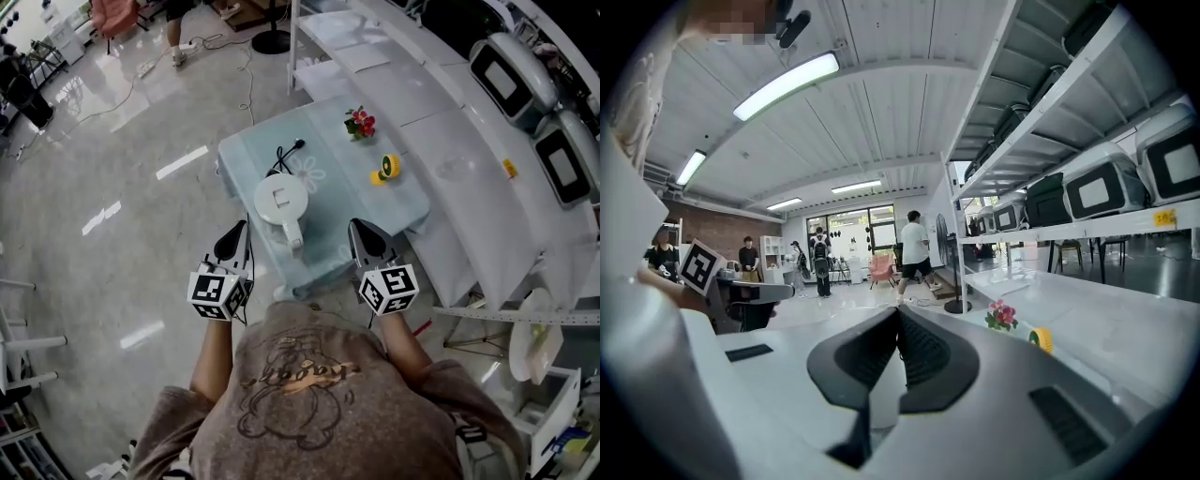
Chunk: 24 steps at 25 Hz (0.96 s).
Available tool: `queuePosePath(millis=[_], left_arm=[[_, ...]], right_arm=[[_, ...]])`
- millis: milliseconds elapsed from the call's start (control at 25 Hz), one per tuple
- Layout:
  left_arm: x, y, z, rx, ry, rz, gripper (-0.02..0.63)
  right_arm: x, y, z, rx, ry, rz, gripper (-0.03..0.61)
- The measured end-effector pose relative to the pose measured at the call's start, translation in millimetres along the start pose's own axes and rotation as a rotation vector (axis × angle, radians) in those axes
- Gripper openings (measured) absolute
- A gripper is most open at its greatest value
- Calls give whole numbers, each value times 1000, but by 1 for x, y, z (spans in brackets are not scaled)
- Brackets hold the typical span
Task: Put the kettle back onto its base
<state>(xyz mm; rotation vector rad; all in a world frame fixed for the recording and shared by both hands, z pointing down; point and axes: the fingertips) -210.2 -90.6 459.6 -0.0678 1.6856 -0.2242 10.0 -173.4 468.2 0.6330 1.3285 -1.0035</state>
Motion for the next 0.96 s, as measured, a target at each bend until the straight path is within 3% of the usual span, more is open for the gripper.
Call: queuePosePath(millis=[960], left_arm=[[8, -2, 4, 5, 66, 4, 21]], right_arm=[[5, -2, 2, 1, -6, 12, -5]])
Point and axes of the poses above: the fingertips, and each gripper's own axes: y backward along the fingers, z to its right, x out of its top, and after that the axes turned 11 degrees about x, right-handed
